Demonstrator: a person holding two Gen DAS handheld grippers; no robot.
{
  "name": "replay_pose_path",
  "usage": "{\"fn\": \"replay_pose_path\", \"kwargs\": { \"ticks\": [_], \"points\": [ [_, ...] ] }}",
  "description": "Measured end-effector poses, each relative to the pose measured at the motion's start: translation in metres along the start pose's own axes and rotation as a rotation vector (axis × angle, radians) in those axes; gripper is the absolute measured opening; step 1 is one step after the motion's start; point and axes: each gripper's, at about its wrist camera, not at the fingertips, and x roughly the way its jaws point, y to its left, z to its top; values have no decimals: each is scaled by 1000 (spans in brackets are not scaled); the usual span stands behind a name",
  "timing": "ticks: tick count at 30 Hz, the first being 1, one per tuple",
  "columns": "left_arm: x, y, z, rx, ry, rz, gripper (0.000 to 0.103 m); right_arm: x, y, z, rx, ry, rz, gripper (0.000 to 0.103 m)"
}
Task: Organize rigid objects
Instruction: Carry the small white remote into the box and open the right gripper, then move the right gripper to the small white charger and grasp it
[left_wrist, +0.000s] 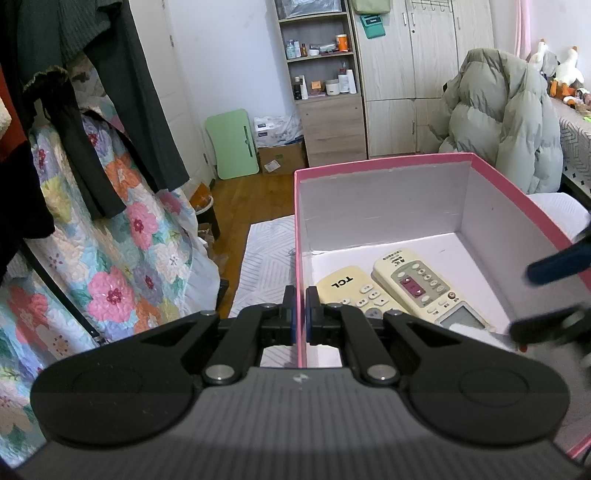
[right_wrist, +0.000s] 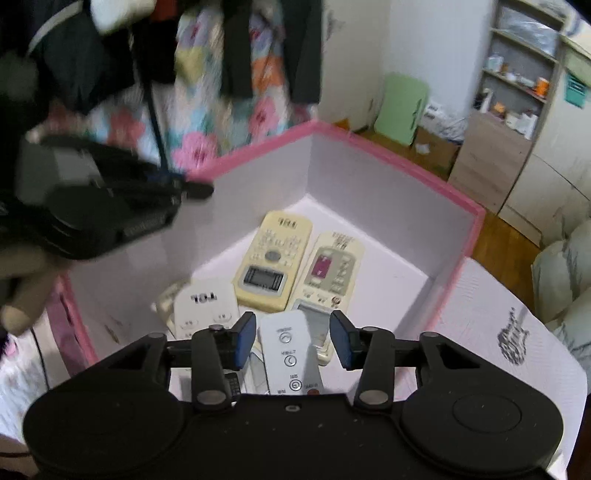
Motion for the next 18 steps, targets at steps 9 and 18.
{"fn": "replay_pose_path", "kwargs": {
  "ticks": [9, 18],
  "points": [
    [0, 0, 0, -13, 1, -4, 4, -84, -48, -54, 204, -141, -111, 59],
    [1, 0, 0, -14, 0, -2, 3, -87, -96, -121, 371, -39, -191, 61]
  ]
}}
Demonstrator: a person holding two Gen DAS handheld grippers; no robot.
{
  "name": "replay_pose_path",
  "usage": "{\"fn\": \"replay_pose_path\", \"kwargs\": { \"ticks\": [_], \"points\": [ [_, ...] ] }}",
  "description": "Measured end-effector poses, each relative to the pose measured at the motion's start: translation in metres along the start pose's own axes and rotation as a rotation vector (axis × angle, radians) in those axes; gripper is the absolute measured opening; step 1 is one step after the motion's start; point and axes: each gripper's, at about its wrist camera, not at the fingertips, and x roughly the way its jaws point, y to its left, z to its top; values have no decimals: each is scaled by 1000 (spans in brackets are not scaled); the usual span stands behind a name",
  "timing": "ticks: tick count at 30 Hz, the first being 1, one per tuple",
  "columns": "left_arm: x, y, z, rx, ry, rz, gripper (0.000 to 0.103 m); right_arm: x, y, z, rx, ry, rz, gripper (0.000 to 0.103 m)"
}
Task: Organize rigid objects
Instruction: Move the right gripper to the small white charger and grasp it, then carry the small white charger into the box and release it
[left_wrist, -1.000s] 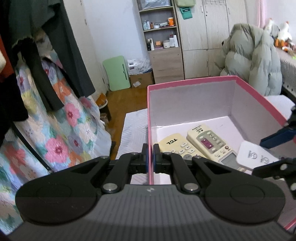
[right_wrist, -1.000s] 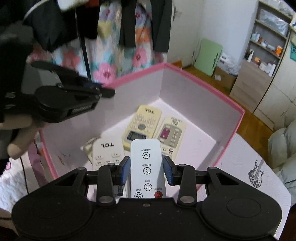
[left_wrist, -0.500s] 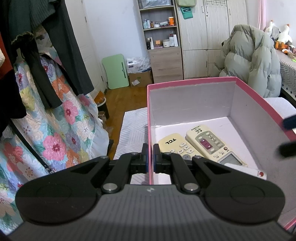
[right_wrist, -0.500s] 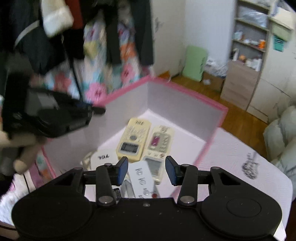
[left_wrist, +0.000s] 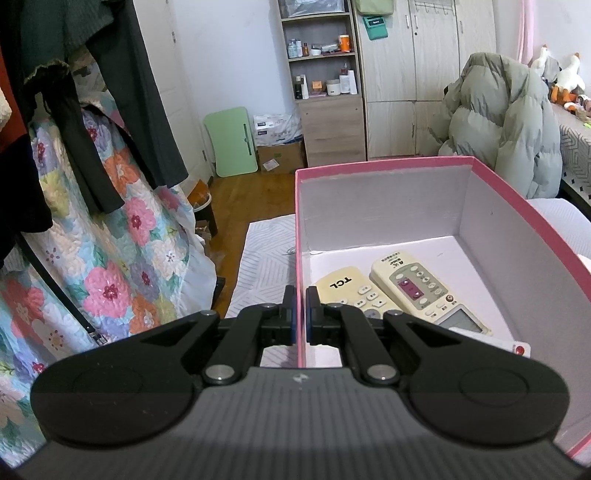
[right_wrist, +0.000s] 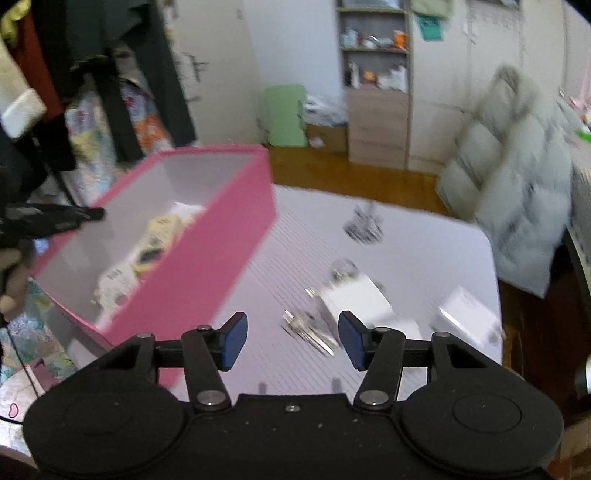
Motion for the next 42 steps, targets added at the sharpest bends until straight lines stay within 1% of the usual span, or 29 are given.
{"fn": "replay_pose_path", "kwargs": {
  "ticks": [4, 8, 11, 12, 15, 19, 20, 22, 23, 24, 25, 27, 28, 32, 35, 39, 42],
  "points": [
    [1, 0, 1, -2, 6, 0, 3, 11, -20, -14, 19, 22, -40, 63],
    [1, 3, 0, -19, 3, -13, 3, 28, -32, -17, 13, 26, -90, 70],
    [1, 7, -1, -44, -3, -37, 4, 39, -43, -18, -3, 41, -122, 70],
    [1, 8, -1, -48, 0, -34, 4, 44, -47, -18, -1, 47, -122, 70],
    [0, 2, -1, -12, -1, -5, 4, 55, -57, -18, 5, 64, -112, 70],
    [2, 6, 0, -35, 5, -20, 4, 68, -63, -16, -11, 78, -77, 70],
    [2, 7, 0, -44, 10, -28, 4, 72, -64, -16, -9, 86, -67, 71],
    [2, 8, -1, -52, 18, -38, 4, 76, -61, -16, -33, 80, -61, 76],
    [2, 7, -1, -45, 18, -34, 4, 77, -59, -17, -47, 76, -56, 79],
    [3, 7, -1, -40, 19, -30, 4, 78, -57, -18, -60, 69, -57, 79],
    [3, 6, 0, -36, 20, -27, 4, 78, -56, -19, -70, 60, -58, 79],
    [4, 5, 1, -33, 23, -26, 4, 77, -55, -20, -68, 50, -62, 71],
    [4, 5, 1, -32, 23, -23, 4, 75, -55, -19, -58, 45, -75, 60],
    [5, 5, 0, -40, 23, -24, 4, 67, -63, -21, 30, 33, -57, 61],
    [5, 4, 0, -34, 23, -18, 4, 55, -61, -26, 70, 8, -46, 61],
    [5, 1, 1, -14, 28, -9, 4, 28, -45, -22, 81, -45, -24, 61],
    [4, 3, 0, -16, 23, -16, 4, 8, -23, -7, 49, -93, 34, 61]
  ]
}}
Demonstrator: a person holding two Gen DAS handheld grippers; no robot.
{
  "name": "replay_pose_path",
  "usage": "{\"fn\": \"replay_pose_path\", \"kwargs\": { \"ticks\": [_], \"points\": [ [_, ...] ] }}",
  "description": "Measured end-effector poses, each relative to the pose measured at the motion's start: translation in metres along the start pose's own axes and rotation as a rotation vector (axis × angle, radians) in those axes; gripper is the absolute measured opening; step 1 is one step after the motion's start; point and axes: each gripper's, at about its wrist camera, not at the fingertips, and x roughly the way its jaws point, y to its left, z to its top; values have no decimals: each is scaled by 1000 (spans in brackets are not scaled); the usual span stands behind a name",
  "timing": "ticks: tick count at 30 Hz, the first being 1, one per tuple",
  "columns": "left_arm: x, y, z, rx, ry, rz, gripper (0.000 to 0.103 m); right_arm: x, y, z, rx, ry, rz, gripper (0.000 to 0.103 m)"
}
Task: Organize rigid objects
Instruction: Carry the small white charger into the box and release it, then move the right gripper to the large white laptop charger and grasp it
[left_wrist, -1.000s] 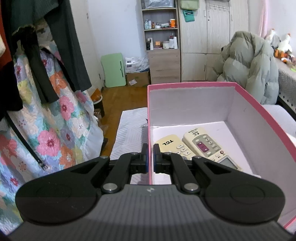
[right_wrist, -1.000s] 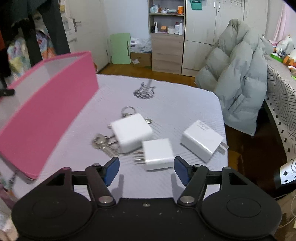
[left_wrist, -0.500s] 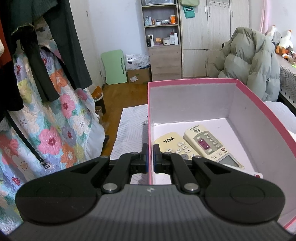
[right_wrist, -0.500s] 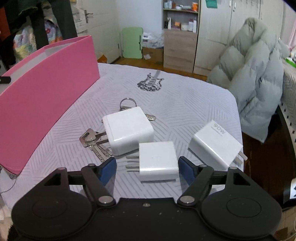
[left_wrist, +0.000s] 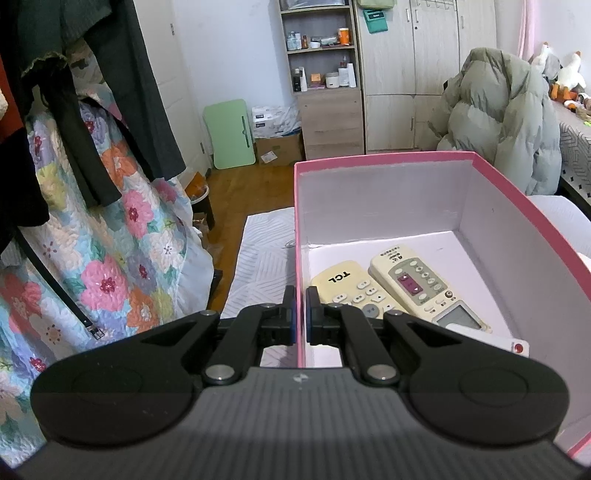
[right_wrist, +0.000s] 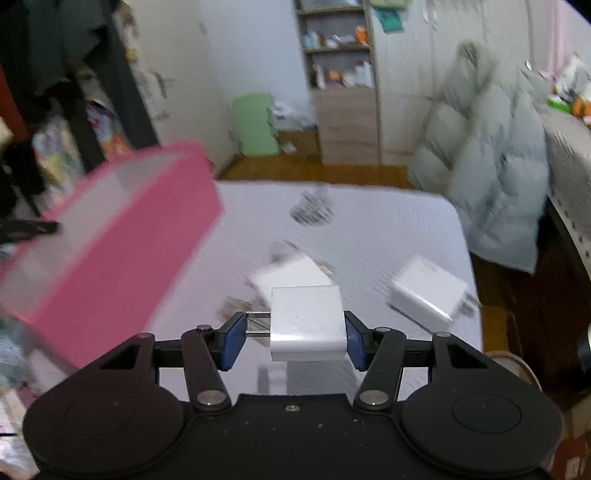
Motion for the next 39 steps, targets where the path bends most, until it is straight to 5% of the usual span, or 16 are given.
{"fn": "replay_pose_path", "kwargs": {
  "ticks": [5, 10, 14, 18, 21, 29, 35, 39],
  "points": [
    [-1, 5, -1, -23, -12, -18, 4, -8, 59, 37, -134, -38, 178, 61],
    [-1, 6, -1, -22, -12, -27, 4, 37, 136, 90, -281, 45, 381, 61],
    [-1, 6, 0, -19, -13, -24, 4, 102, 168, 109, -237, 214, 364, 61],
    [0, 10, 0, -33, -15, -31, 4, 156, 170, 113, -45, 403, 412, 61],
    [0, 10, -1, -34, -17, -33, 4, 176, 172, 102, -4, 458, 385, 61],
    [0, 11, -2, -43, -19, -40, 4, 180, 166, 95, 74, 457, 317, 63],
    [0, 9, -1, -35, -17, -32, 4, 112, 146, 100, 52, 305, 384, 64],
    [-1, 7, -2, -30, -17, -28, 4, 59, 122, 102, 15, 191, 326, 64]
  ]
}}
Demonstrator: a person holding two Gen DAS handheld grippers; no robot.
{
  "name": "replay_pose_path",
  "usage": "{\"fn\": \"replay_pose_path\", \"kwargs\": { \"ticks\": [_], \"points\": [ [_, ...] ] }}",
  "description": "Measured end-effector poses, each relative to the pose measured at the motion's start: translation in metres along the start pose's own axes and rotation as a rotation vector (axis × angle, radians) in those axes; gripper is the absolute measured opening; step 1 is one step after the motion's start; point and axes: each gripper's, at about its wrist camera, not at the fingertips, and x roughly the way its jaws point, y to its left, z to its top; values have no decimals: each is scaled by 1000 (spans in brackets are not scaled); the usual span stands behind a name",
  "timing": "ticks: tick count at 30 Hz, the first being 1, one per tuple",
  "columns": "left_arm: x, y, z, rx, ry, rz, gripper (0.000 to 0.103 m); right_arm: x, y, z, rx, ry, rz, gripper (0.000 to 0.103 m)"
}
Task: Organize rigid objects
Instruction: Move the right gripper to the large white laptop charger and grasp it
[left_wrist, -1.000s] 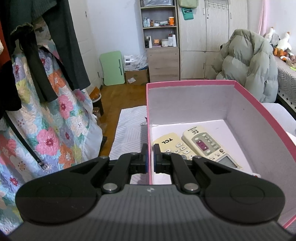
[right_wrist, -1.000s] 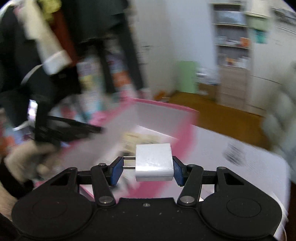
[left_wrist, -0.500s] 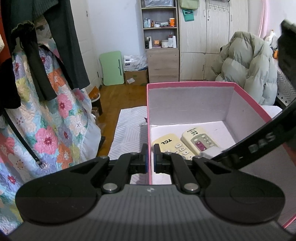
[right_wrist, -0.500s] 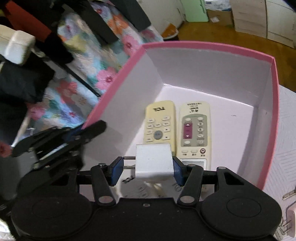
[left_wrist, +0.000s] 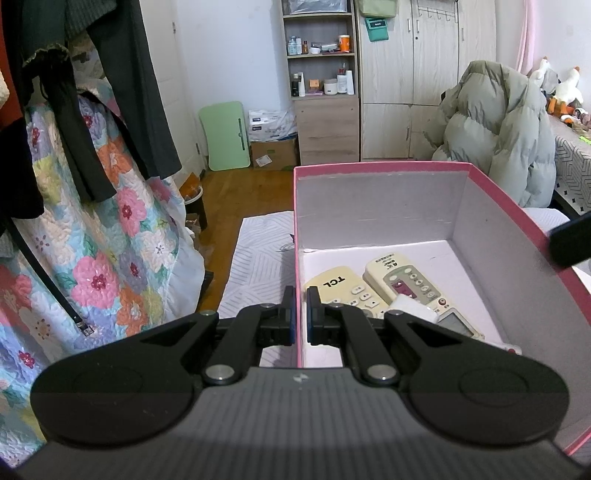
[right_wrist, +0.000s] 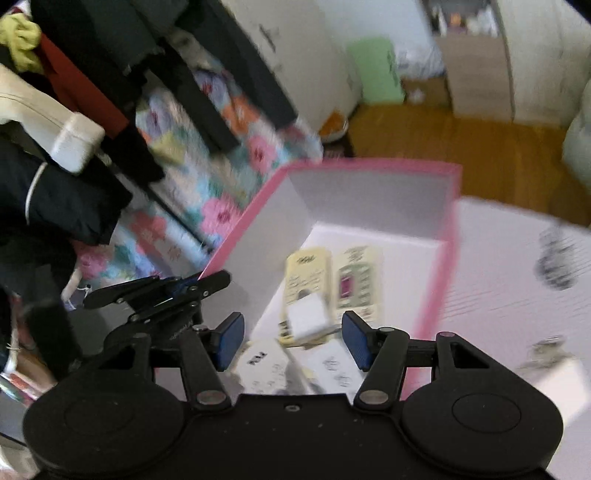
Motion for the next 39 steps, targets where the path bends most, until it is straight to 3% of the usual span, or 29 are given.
{"fn": "replay_pose_path", "kwargs": {
  "ticks": [5, 12, 17, 23, 29, 33, 36, 37, 39],
  "points": [
    [-2, -8, 0, 34, 4, 31, 5, -52, -35, -15, 12, -47, -106, 64],
    [0, -11, 3, 39, 16, 34, 5, -88, -117, -47, 136, 0, -284, 64],
    [1, -1, 3, -12, 21, 0, 5, -89, -172, -72, 292, 1, -378, 65],
    [1, -4, 2, 14, 24, 9, 5, -74, -217, -89, 459, -24, -384, 71],
    [1, -4, 2, 15, 24, 11, 5, -55, -245, -85, 536, -26, -440, 74],
    [1, -3, 3, 13, 27, 12, 5, -41, -248, -77, 494, -24, -466, 81],
    [2, -5, 3, 38, 34, 29, 5, -24, -233, -71, 372, -31, -559, 81],
    [2, -7, 3, 49, 37, 38, 5, -20, -229, -72, 328, -32, -587, 79],
    [2, -9, 2, 64, 39, 50, 5, -10, -218, -73, 214, -38, -673, 63]
  ]
}}
